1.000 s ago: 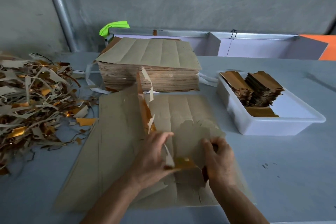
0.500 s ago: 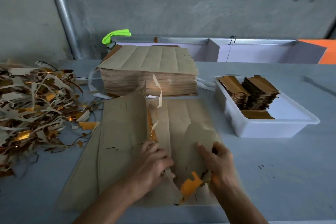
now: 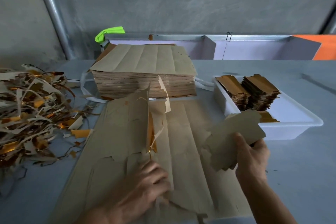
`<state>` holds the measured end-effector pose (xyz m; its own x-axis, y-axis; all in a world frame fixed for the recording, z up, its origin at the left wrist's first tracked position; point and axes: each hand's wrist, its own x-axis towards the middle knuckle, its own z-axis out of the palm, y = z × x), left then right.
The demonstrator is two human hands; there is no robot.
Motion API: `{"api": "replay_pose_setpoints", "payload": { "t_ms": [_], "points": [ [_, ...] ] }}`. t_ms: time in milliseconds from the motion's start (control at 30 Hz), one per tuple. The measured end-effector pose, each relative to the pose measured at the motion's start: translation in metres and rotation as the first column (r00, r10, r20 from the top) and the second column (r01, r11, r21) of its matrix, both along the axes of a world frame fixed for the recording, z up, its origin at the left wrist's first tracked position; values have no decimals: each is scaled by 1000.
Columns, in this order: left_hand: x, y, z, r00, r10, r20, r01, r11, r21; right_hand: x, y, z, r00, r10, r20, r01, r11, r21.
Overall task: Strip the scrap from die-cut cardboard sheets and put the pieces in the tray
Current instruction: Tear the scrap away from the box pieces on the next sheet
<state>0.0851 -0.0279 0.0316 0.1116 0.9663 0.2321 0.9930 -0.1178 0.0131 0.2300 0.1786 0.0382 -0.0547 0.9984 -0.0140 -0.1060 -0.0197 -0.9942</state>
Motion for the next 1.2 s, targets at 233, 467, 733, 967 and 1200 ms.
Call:
{"api": "replay_pose_setpoints", "payload": {
  "t_ms": [233,467,733,967,1200],
  "points": [
    [-15,-8,26,721,115,684,-1,986,-165,-8,8,5,877,262,403,-358,915,184],
    [-18,17,44,610,143,779,302,867,-396,-25,-13,2,614,359,703,-647,738,189],
    [16,35,8,686,434,584,-473,876,-95,7,-15,-4,769,286,572,-444,882,156],
    [21,49,-1,765,636,102,-640,769,-1,22,-14,-11,752,316,578,-462,878,121],
    [5,54,7,707,679,-197,-691,723,11,3,-24,-20,718,395,573,-542,833,105]
  ]
}}
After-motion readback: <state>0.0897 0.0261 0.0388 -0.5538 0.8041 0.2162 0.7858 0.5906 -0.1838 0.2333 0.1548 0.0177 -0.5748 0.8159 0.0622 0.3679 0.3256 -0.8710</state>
